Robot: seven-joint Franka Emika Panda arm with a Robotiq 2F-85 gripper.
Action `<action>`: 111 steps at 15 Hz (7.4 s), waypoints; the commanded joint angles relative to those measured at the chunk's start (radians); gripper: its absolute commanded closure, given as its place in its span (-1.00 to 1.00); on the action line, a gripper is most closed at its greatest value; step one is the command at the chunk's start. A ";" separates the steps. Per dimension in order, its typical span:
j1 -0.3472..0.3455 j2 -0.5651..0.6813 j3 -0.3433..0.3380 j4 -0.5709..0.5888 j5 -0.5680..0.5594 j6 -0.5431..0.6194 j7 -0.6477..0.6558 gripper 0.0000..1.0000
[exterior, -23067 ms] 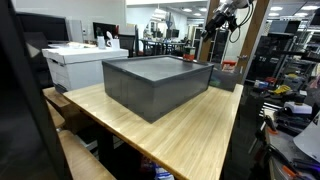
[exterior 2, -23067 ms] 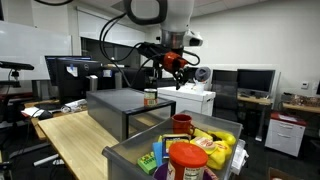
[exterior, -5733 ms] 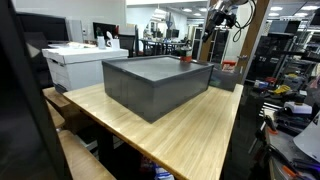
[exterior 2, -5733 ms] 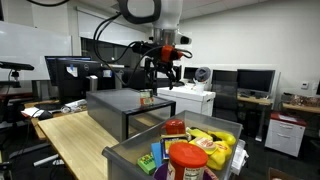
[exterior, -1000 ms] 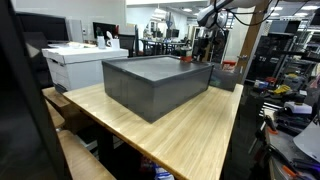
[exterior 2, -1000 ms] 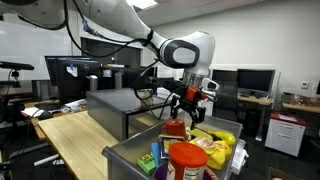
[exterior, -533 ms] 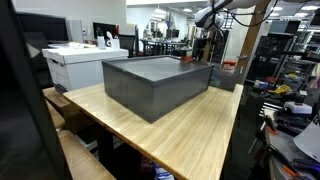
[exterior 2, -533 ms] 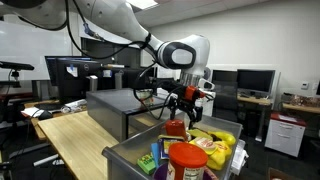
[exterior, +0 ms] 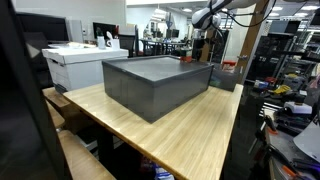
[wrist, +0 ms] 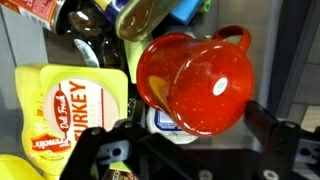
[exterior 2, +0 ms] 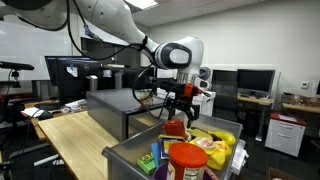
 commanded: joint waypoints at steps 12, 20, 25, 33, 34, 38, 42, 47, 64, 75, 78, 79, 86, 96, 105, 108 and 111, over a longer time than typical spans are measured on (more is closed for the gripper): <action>0.004 -0.011 0.000 -0.056 -0.051 0.008 0.014 -0.29; -0.008 -0.133 -0.025 -0.217 -0.048 0.141 0.014 0.33; -0.025 -0.236 -0.046 -0.358 -0.042 0.241 0.010 0.64; -0.016 -0.294 -0.066 -0.427 -0.044 0.242 0.020 -0.06; -0.012 -0.302 -0.068 -0.433 -0.048 0.245 0.024 -0.17; -0.002 -0.330 -0.074 -0.451 -0.055 0.251 0.032 -0.59; 0.019 -0.348 -0.080 -0.452 -0.071 0.253 0.052 -0.96; 0.037 -0.327 -0.081 -0.420 -0.091 0.243 0.083 -1.00; 0.092 -0.290 -0.071 -0.375 -0.172 0.273 0.173 -1.00; 0.088 -0.285 -0.054 -0.369 -0.160 0.254 0.157 -1.00; 0.088 -0.273 -0.057 -0.355 -0.158 0.256 0.172 -1.00; 0.083 -0.261 -0.053 -0.336 -0.145 0.245 0.168 -1.00; 0.073 -0.183 -0.048 -0.220 -0.133 0.222 0.185 -1.00; 0.071 -0.139 -0.028 -0.177 -0.128 0.150 0.188 -1.00; 0.046 -0.065 -0.014 -0.112 -0.086 0.111 0.179 -1.00; 0.033 -0.044 -0.010 -0.092 -0.064 0.098 0.180 -1.00; 0.019 -0.031 -0.007 -0.082 -0.041 0.082 0.180 -1.00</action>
